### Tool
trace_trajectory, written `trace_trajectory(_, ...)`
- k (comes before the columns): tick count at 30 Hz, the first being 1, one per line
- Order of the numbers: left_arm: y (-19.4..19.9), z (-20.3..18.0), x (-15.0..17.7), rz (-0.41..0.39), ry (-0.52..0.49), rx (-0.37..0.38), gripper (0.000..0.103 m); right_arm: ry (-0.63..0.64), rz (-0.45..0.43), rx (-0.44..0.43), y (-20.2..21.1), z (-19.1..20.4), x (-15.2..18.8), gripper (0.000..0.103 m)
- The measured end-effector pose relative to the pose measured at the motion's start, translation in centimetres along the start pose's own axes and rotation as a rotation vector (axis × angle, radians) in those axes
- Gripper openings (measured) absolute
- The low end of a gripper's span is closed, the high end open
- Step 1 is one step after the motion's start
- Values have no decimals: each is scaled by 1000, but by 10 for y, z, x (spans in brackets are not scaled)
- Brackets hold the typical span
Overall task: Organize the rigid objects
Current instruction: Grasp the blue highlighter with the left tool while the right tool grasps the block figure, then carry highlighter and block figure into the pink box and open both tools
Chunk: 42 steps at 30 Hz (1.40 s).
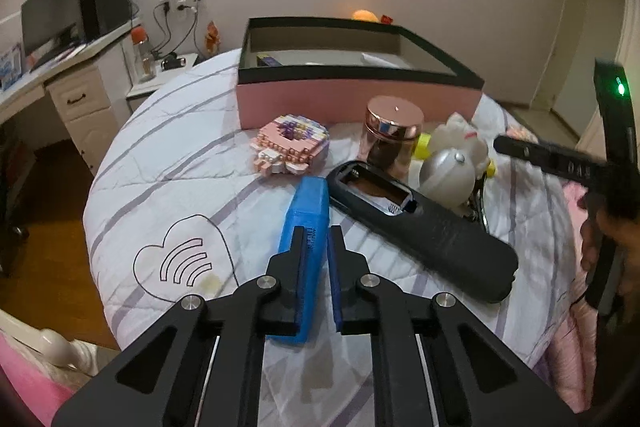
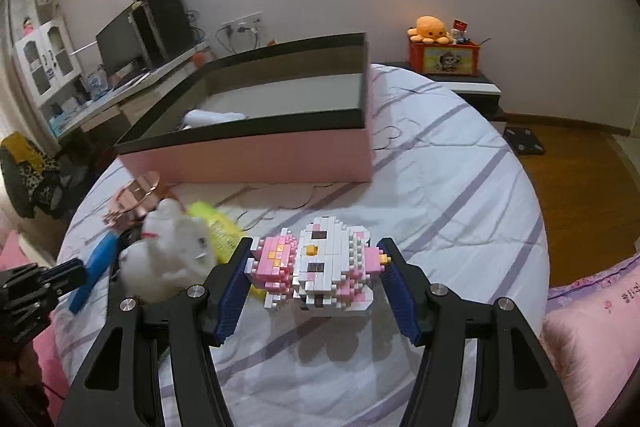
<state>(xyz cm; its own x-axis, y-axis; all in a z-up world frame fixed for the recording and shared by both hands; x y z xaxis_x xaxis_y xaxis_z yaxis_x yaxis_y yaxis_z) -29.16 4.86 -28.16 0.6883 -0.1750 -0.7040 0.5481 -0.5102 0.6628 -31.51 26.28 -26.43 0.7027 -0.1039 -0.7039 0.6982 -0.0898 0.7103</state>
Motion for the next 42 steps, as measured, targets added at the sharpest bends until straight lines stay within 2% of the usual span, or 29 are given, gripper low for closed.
trace_trajectory(1, 1, 3, -1, -9, 12, -13, 12, 3, -8, -2, 2, 2, 0, 63)
trace_trajectory(2, 3, 7, -1, -19, 23, -33, 21, 6, -9, -7, 4, 4, 0, 63)
trace_trajectory(3, 4, 11, -2, -25, 30, -45, 36, 8, -9, -9, 5, 5, 1, 63)
trace_trajectory(5, 2, 15, -2, -29, 43, -39, 44, 12, -8, -9, 7, 6, 3, 63)
trace_trajectory(9, -15, 10, 2, 14, 47, 4, 44, 8, 3, -10, 5, 2, 8, 63)
trace_trajectory(11, -27, 8, 7, 48, 33, -10, 44, 6, 5, -9, 4, 1, 9, 63)
trace_trajectory(13, -30, 5, 6, 40, 5, -23, 41, 8, 11, -15, 4, 2, 9, 63)
trace_trajectory(15, -30, 6, 4, 36, 8, -21, 27, 10, 7, -16, 4, 2, 8, 63)
trace_trajectory(21, -17, 2, -2, 10, 6, -24, 27, 4, -26, -19, 12, 4, 3, 63)
trace_trajectory(24, -5, -2, -9, -21, -14, -41, 27, -16, -80, 3, 26, 5, -3, 62)
trace_trajectory(26, 4, -7, -15, -41, -20, -26, 27, -14, -115, -9, 38, 11, -7, 62)
trace_trajectory(33, 62, -24, -54, -202, -71, -82, 27, 21, -216, -51, 81, 36, -20, 63)
trace_trajectory(39, 116, -31, -80, -354, -77, -185, 27, 51, -326, -52, 123, 50, -38, 63)
trace_trajectory(42, 143, -38, -92, -443, -69, -163, 27, 61, -399, -57, 148, 55, -48, 63)
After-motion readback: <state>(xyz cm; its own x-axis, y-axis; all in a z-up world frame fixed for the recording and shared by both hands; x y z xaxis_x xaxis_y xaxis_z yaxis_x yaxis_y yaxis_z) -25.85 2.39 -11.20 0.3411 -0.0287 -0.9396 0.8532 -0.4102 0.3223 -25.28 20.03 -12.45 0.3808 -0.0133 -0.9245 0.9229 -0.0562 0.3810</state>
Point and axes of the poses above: each gripper's, at about its wrist camera, not at the fingertips, and y roughly against the way its jaws point, z to its left, x to its underside, the point moved 9 cm from there along -y, roughly the way its jaws point, and after that the axes turned 14 degrees about x, right-handed, at the moved point
